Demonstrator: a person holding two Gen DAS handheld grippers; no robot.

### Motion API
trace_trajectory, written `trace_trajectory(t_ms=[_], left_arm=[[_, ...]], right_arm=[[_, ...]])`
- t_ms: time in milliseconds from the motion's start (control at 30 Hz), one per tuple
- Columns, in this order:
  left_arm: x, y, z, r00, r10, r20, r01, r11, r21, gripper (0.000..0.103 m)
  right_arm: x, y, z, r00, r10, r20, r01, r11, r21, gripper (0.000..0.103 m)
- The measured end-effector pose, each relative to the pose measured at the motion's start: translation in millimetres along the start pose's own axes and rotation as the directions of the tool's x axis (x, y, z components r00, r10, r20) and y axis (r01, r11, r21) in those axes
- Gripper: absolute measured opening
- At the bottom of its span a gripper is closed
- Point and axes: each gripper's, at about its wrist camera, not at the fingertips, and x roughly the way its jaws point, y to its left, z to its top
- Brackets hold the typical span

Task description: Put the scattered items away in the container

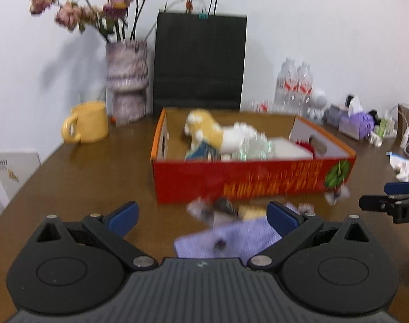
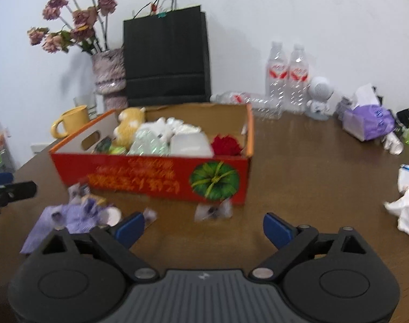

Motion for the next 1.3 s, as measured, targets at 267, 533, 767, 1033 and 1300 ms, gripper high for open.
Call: trace_trajectory(t_ms=[267,533,767,1033,1300], left_arm=[[20.0,-0.5,-7.4,0.994,-0.003,-0.105,-0.006,0.997,-0.083,0.079],[42.3,-0.8,-3.1,0.982,-0.033,-0.186,-0.005,0.98,-0.199,0.059],[46.0,-5.6,-3.7,0.979,-0.019,-0.205,-0.017,0.985,-0.172,0.027],[20.8,-7.9,-1.0,0.992,-0.037,-0.123,0.019,0.989,-0.145,0.023],[-8.8,-11.6,30.5,0.998,-0.065,0.012,0.066,0.99,-0.125,0.022]], right_arm=[[27.9,34.3,4.8,0.998,0.051,-0.046,-0.052,0.999,-0.016,0.053],[60.5,54.2,18.1,0.992,0.04,-0.124,-0.041,0.999,-0.009,0.042],[67.7,55.3,12.8,0.987,0.03,-0.158,-0.035,0.999,-0.025,0.017],[41.2,40.2,12.8,0.993,0.071,-0.1,-0.07,0.998,0.005,0.016],[6.3,30.2,35.5,0.996,0.083,0.019,-0.084,0.996,0.012,0.016]])
